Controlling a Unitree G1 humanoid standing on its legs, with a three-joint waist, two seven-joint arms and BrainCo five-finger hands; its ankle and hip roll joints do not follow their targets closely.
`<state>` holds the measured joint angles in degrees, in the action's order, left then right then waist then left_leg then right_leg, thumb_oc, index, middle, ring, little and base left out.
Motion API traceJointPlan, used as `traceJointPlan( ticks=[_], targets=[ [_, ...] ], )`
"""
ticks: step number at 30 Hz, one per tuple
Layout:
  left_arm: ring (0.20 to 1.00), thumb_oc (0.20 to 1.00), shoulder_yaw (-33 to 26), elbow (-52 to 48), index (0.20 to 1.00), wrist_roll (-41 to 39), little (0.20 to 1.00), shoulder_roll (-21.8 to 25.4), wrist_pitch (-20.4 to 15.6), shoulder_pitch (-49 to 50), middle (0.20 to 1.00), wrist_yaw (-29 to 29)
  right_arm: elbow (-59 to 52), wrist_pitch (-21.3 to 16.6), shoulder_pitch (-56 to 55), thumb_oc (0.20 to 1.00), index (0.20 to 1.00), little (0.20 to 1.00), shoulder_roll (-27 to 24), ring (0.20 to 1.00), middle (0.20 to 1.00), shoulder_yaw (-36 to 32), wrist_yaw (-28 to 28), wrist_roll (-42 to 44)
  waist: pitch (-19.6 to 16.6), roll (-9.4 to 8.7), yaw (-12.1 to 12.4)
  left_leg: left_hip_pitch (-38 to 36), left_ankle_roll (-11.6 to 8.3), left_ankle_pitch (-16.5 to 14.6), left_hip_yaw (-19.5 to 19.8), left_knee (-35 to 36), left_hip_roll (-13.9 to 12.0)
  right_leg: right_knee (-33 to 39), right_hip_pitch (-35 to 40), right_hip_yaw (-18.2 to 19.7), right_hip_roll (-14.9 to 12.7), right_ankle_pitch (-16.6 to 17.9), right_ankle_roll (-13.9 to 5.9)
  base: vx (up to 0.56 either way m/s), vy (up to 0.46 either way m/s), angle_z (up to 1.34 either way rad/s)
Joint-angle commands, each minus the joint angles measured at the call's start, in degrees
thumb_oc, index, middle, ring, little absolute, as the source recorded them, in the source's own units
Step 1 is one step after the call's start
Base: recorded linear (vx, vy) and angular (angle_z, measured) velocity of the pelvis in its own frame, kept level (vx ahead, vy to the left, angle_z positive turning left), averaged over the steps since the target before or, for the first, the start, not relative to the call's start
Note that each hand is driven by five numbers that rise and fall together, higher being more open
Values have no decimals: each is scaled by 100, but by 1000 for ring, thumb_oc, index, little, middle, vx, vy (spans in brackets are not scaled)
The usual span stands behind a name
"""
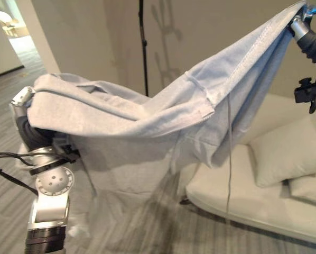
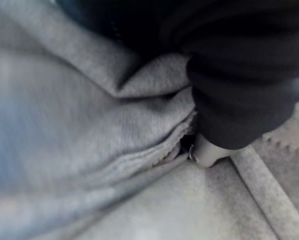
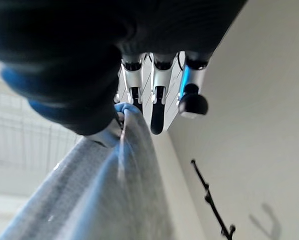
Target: Hang the clothes on the sofa on the clothes rack.
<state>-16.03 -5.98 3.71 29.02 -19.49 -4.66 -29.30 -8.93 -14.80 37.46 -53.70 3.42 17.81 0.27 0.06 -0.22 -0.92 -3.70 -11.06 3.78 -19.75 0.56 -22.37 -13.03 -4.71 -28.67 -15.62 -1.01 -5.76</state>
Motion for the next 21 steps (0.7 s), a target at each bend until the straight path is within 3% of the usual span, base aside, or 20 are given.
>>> traceJointPlan(
  ticks=[1,2,4,5,6,7,8,9,10,11,12,15,16,17,19,21],
  targets=[
    [200,200,-105,-766,200,258,200,334,-217,-337,200,72,-177,126,-132,200,200,200,200,200,200,-404,188,-299,-117,-294,65,77,-87,-68,255,-104,205,1229,904,-156,-383,585,-509,100,320,25],
    [200,200,-38,-842,200,316,200,303,-187,-352,200,161,-224,160,-335,200,200,200,286,200,200,-533,165,-384,-100,-289,23,149,0,-241,246,-239,368,1109,947,-106,-508,592,-509,135,468,32],
    [200,200,207,-952,200,362,200,390,-122,-441,200,311,-295,259,-625,200,200,200,423,200,200,-779,191,-532,-55,-452,38,206,303,-630,226,-535,818,447,809,71,-903,639,-517,166,578,31],
    [200,200,409,-988,200,429,200,419,-37,-532,200,328,-233,331,-698,200,200,200,598,200,200,-782,260,-603,66,-505,16,77,646,-888,93,-590,1216,-370,620,122,-1305,1141,-575,150,548,24],
    [200,200,416,-981,200,434,200,425,-32,-544,200,321,-231,333,-694,200,200,200,603,200,200,-782,267,-611,85,-548,28,60,689,-913,76,-594,1285,-438,582,181,-1388,1149,-618,242,715,32],
    [200,200,513,-1048,200,425,200,459,15,-528,200,315,-193,440,-638,200,200,200,695,200,200,-757,338,-672,215,-506,3,-228,914,-1064,48,-490,1542,-1300,353,217,-1627,1585,-813,131,367,18],
    [200,200,511,-1053,200,425,200,455,22,-527,200,313,-190,447,-627,200,200,200,694,200,200,-744,349,-683,236,-518,7,-266,937,-1083,41,-459,1579,-1378,319,270,-1675,1589,-841,197,544,16],
    [200,200,559,-1069,200,403,200,440,40,-536,200,316,-151,467,-633,200,200,200,748,200,200,-744,365,-701,281,-470,-28,-332,1032,-1060,-48,-413,1654,-1647,212,102,-1667,1639,-831,142,327,-7],
    [200,200,601,-1111,200,390,200,415,73,-554,200,345,-111,502,-678,200,200,200,773,200,200,-765,384,-738,309,-458,-92,-516,1106,-1094,-44,-201,1740,-2019,1,122,-1637,1447,-838,303,467,-26],
    [200,200,708,-1164,200,397,200,347,74,-521,200,432,-107,515,-703,200,200,200,721,200,200,-825,368,-766,308,-502,-208,-778,1137,-1122,-166,11,1895,-1976,-286,-77,-1494,1318,-828,267,269,-35],
    [200,200,715,-1165,200,406,200,341,78,-524,200,439,-102,512,-707,200,200,200,717,200,200,-828,371,-766,293,-479,-192,-828,1134,-1123,-157,101,1891,-1965,-283,-50,-1454,1287,-840,257,202,-44],
    [200,200,899,-1227,200,453,200,234,91,-541,200,531,-42,507,-667,200,200,200,656,200,200,-877,420,-748,254,-471,-256,-1130,1090,-1158,-209,388,2035,-1169,-509,-474,-1194,1296,-857,197,72,-26],
    [200,200,965,-1220,200,428,200,129,101,-537,200,585,-11,517,-676,200,200,200,661,200,200,-886,439,-764,246,-441,-274,-1213,1047,-1168,-217,436,2013,-590,-528,-599,-983,1420,-849,415,-72,-14],
    [200,200,1204,-1001,200,388,200,-146,142,-760,200,663,37,556,-773,200,200,200,728,200,200,-939,524,-797,218,-548,-415,-1385,899,-1307,-246,436,2046,668,-655,-729,-621,1595,-873,362,-79,-17],
    [200,200,1484,-826,200,429,200,-301,160,-981,200,720,14,620,-825,200,200,200,713,200,200,-984,582,-878,181,-580,-464,-1466,845,-1421,-282,426,2014,1097,-583,-749,-489,1643,-866,394,-73,9],
    [200,200,1748,-777,200,454,200,-408,165,-1146,200,828,-25,609,-821,200,200,200,673,200,200,-957,598,-876,70,-630,-519,-1568,831,-1611,-322,408,2054,1206,-424,-714,-314,1390,-739,391,-50,13]
  ],
)
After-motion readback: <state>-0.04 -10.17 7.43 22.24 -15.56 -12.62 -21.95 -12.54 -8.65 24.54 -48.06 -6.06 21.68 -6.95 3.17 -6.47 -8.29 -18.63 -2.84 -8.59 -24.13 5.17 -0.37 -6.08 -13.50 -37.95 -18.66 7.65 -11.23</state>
